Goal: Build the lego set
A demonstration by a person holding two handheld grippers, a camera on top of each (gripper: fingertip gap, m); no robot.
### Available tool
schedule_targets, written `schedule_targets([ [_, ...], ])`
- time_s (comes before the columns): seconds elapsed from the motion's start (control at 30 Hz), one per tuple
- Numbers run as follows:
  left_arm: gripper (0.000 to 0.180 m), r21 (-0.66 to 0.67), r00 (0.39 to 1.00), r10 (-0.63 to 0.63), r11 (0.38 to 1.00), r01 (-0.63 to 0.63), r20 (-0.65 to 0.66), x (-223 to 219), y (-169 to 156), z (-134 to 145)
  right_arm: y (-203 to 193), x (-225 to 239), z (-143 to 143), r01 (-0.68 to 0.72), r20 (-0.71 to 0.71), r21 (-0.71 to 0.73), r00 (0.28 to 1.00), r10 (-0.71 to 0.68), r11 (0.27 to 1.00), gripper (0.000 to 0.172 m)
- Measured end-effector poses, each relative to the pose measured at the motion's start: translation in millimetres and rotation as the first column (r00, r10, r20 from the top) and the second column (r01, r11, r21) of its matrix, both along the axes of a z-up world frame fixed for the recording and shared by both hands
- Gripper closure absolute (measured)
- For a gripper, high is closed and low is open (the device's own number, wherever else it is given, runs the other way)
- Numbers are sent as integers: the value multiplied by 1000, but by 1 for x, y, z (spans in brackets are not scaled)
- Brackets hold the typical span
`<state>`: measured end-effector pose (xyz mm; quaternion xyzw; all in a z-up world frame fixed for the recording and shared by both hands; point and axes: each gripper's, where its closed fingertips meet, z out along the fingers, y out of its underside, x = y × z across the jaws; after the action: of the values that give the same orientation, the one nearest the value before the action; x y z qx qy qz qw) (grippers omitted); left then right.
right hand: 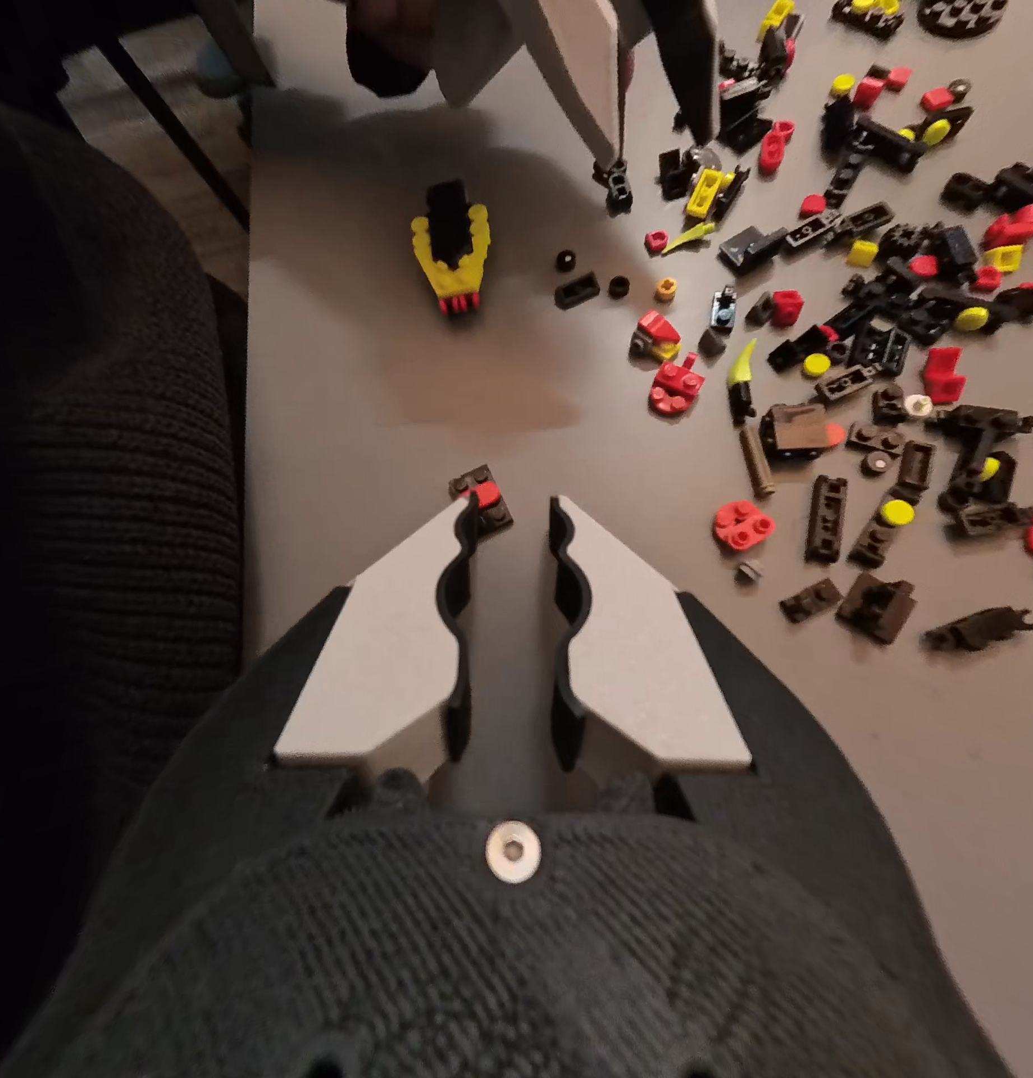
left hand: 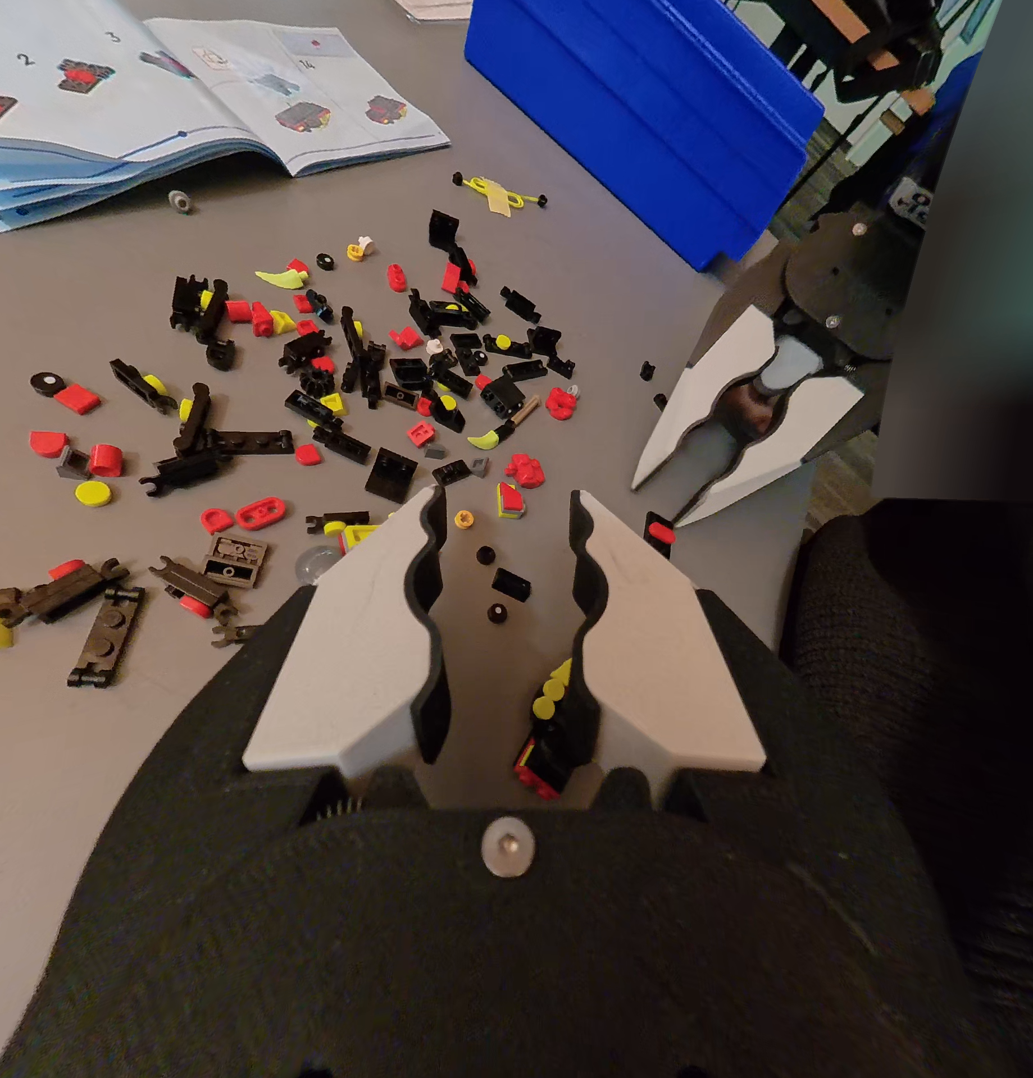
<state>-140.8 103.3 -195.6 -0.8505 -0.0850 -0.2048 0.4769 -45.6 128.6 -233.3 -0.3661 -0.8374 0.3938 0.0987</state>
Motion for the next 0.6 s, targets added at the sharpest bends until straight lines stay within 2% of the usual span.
schedule_targets([
  [0.3, 140, 1, 1000, -10, 1000, 10, -8, 3, -1, 1, -1, 0, -3, -13, -11, 27, 1000, 13, 1000, 149],
  [0.6, 140, 9, 999, -11, 1000, 12, -47, 7, -7, 6, 7, -5, -3, 23, -51, 105, 999, -17, 994, 156],
])
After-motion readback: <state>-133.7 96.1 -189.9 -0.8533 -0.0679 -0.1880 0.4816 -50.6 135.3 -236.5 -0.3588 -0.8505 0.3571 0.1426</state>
